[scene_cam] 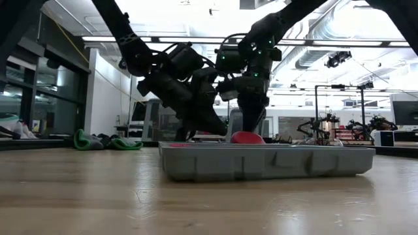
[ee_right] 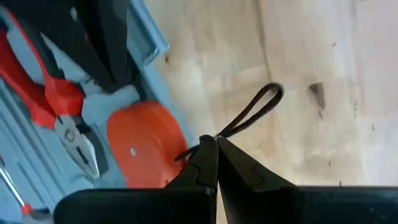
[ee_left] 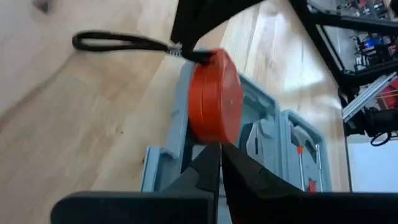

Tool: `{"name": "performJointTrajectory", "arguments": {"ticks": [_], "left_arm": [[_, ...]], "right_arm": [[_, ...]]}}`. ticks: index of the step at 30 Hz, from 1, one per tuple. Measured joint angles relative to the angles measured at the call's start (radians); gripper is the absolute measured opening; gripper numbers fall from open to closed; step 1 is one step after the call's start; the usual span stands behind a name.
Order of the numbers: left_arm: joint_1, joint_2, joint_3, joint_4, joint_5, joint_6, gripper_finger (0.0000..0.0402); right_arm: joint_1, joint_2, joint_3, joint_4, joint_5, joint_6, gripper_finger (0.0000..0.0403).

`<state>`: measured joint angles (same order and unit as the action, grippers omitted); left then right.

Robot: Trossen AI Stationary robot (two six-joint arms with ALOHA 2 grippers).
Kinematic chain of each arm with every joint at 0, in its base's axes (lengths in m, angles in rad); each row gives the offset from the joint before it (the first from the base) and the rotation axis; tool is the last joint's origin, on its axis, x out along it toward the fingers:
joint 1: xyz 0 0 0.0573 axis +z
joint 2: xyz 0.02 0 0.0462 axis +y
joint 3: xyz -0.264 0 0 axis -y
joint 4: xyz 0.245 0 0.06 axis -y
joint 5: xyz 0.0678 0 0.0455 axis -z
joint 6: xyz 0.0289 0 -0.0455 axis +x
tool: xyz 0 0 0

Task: Prefit tool cases
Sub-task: Put the tape measure into the gray prefit tool case

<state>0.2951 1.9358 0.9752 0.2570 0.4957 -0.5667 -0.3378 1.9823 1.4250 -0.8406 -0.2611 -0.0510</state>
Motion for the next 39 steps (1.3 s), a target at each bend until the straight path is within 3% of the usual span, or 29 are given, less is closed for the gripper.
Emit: {"name": "performJointTrajectory", "arguments": {"ticks": [3,9,17,22,39], "left_arm": [[0.0,0.0,0.0,-0.006,0.0,0.003,0.001],[0.0,-0.013,0.0,-0.013,0.022,0.003,0.001],[-0.001,-0.042,0.0,-0.015,0.007,0.037,0.0018],[-0.001,-0.042,0.0,0.0,-0.015,0.002,0.0019],[-0.037,-0.028,-0.001,0.011,-0.008,-0.011,0.0019]], "right_arm": [[-0.001,-0.008,-0.001,-0.004,-0.004,-0.025,0.0],[-0.062,-0.085,-0.025,0.029,-0.203,-0.086,0.0012],[-0.126,-0.261,-0.355,0.301,-0.256,0.087,0.0113],[-0.107,-0.31,-0.452,0.462,-0.282,0.149,0.0155],[-0.071,-0.253,-0.458,0.523,-0.263,0.2,0.0165]]}}
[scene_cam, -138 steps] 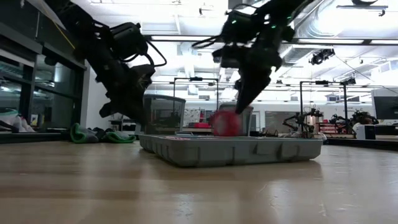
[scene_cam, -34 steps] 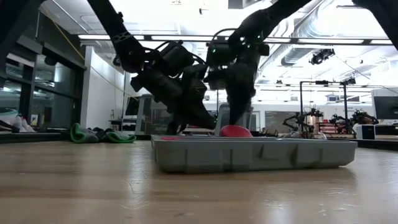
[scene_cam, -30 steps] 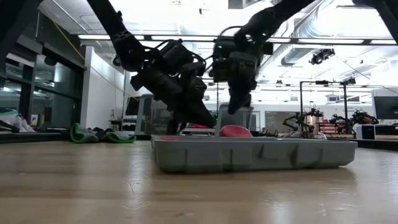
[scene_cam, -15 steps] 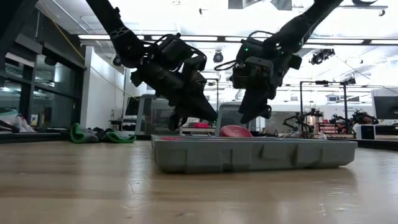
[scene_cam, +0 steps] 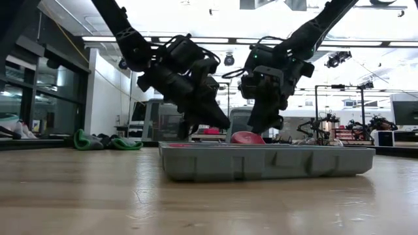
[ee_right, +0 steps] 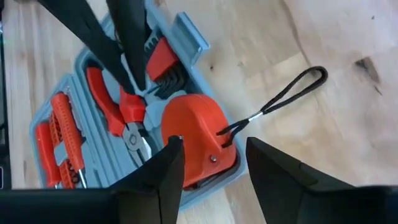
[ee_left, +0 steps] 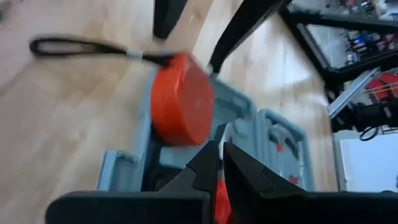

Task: Prefit tool cases
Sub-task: Put the tape measure into the gray prefit tool case

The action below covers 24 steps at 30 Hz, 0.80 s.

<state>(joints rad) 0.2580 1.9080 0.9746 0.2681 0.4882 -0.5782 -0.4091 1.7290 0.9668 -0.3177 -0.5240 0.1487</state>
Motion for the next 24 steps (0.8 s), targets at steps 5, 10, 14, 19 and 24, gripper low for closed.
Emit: {"name": "performJointTrajectory", "arguments": {"ticks": [5,10,14,19,24], "left_arm": [[-0.012,0.037,-0.001,0.018,-0.036,-0.04,0.0019],[-0.012,0.041,-0.001,0.023,-0.074,-0.049,0.0019],[-0.012,0.041,0.001,0.031,-0.092,-0.05,0.0019],[-0.01,0.055,0.026,0.032,-0.105,-0.047,0.0019],[-0.01,0.093,0.07,0.032,-0.065,-0.046,0.0019]], "right_arm": [[0.001,0.015,0.0,0.006,0.004,-0.007,0.0165],[0.023,0.039,0.0,-0.003,-0.013,0.021,0.0165],[0.054,0.034,0.0,-0.003,-0.029,0.035,0.0165],[0.083,0.026,0.0,-0.002,-0.037,0.057,0.0165],[0.096,0.026,0.0,0.005,-0.032,0.052,0.0165]]}}
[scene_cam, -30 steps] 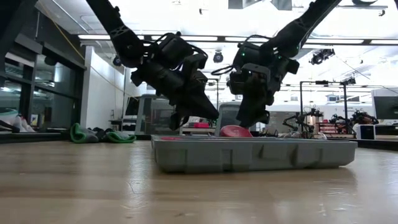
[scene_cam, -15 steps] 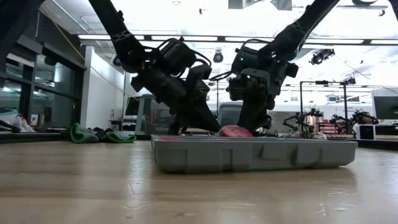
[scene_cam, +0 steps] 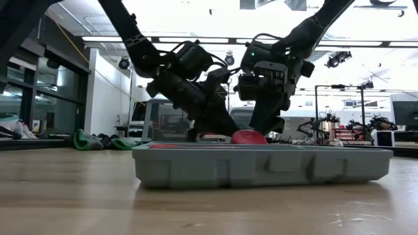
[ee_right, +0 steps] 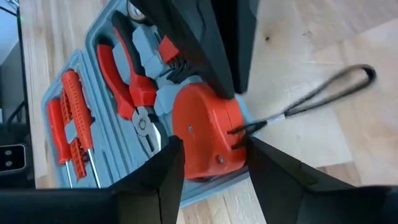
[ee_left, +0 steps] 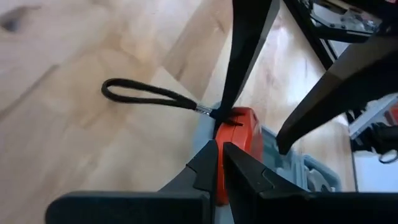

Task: Prefit tool cases
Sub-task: Put the tape measure into the gray prefit tool case

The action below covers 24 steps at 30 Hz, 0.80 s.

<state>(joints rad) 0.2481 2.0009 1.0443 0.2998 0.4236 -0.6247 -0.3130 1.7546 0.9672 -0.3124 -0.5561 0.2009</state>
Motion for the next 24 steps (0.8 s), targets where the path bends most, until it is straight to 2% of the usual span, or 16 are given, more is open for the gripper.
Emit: {"name": "performJointTrajectory", "arguments": {"ticks": [3,5,12,16,24], "left_arm": [[-0.002,0.013,0.014,-0.003,0.014,0.0,0.0019],[-0.004,0.014,0.019,-0.005,0.012,0.0,0.0019],[-0.001,0.014,0.022,-0.008,0.012,0.002,0.0019],[0.007,0.014,0.022,-0.01,0.023,0.006,0.0019],[0.052,0.004,0.022,-0.015,0.179,-0.002,0.0017]], "right_arm": [[0.0,0.0,0.0,0.015,0.007,-0.01,0.016],[-0.001,0.0,0.0,0.019,0.01,-0.018,0.0143],[-0.001,0.0,0.0,0.041,0.015,-0.025,0.0012],[-0.001,0.0,0.0,0.048,0.007,0.009,0.0004],[-0.001,-0.015,0.0,0.056,-0.056,0.065,0.0001]]}}
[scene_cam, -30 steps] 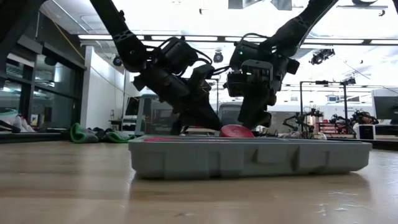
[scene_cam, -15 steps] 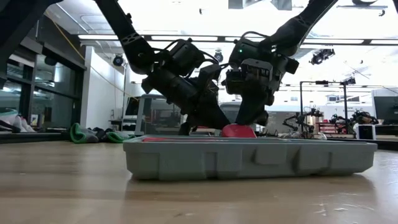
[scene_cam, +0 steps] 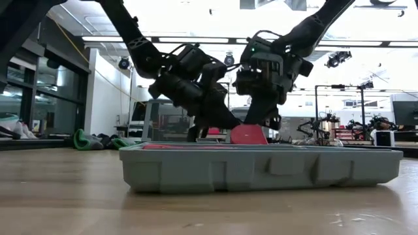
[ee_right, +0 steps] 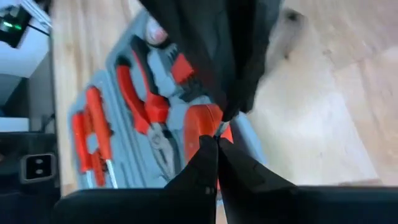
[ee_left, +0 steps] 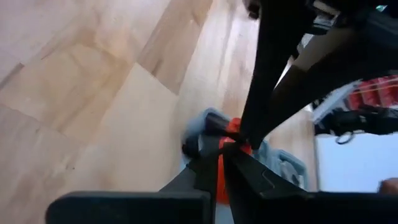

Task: Prefit tool cases
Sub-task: Put the tape measure into the gray prefit tool case

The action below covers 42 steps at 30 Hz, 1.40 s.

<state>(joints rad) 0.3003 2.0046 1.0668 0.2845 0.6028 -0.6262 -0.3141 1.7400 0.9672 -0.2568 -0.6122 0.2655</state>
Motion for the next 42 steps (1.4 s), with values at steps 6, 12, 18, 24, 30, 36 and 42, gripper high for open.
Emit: {"name": "performJointTrajectory", "arguments": {"ticks": [6,12,18,24,30,36,42], "left_arm": [[0.02,-0.061,0.0,-0.075,-0.004,0.051,0.0001],[0.02,-0.142,0.0,-0.377,-0.107,0.215,0.0001],[0.004,-0.167,0.0,-0.62,-0.249,0.404,0.0001],[-0.009,-0.118,-0.002,-0.662,-0.288,0.446,0.0001],[-0.023,-0.113,0.0,-0.676,-0.287,0.453,0.0001],[-0.032,-0.113,0.0,-0.68,-0.288,0.452,0.0001],[-0.037,-0.113,0.0,-0.683,-0.29,0.448,0.0]], "right_arm": [[0.0,-0.065,0.0,0.037,-0.008,0.053,0.0],[0.029,-0.132,0.0,0.038,0.052,0.104,0.0],[0.121,-0.14,0.0,0.073,0.089,0.149,0.0],[0.16,-0.084,0.0,0.223,0.1,0.22,0.0],[0.157,-0.034,0.0,0.246,0.141,0.253,0.0],[0.169,-0.004,0.004,0.178,0.178,0.261,0.0],[0.173,-0.028,0.005,0.108,0.237,0.253,0.0]]}}
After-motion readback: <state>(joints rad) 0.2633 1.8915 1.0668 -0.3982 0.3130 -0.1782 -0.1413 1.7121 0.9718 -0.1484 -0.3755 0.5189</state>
